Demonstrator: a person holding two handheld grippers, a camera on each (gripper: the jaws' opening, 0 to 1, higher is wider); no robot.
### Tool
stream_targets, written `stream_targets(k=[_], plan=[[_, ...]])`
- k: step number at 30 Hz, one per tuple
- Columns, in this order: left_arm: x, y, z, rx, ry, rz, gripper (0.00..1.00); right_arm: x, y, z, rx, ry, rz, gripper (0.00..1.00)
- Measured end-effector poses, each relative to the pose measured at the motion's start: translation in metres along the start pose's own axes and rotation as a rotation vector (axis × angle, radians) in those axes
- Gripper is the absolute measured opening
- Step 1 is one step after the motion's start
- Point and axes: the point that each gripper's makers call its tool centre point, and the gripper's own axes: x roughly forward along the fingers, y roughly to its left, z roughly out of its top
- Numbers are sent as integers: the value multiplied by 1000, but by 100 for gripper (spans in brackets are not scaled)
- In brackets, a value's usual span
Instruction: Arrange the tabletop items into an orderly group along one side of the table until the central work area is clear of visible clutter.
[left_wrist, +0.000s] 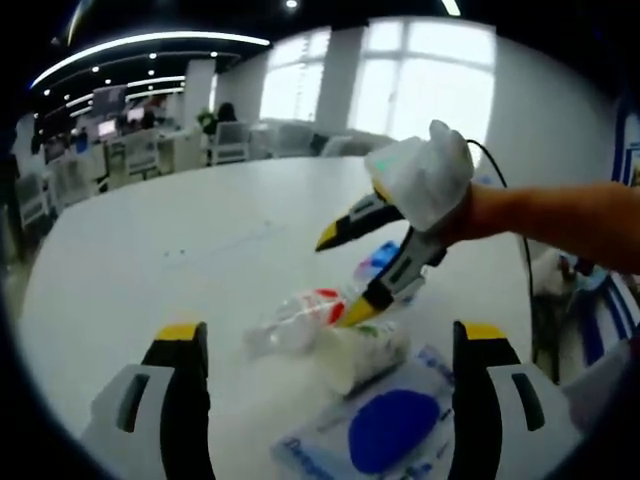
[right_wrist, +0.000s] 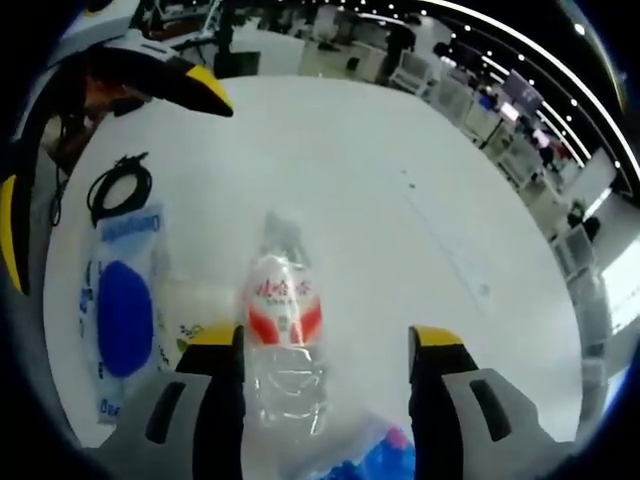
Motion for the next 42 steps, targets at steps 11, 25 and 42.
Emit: stream_targets(k=[11, 25, 42], plan=[[1, 3, -3, -17, -1, 0, 97, 20, 12, -3, 16, 17, 63, 60], [2, 10, -9, -33, 10, 2, 97, 39, 27, -1, 21, 29, 143, 49], [-2, 6, -9, -29, 0, -24, 96, 47, 32, -3, 40, 58, 179, 45]])
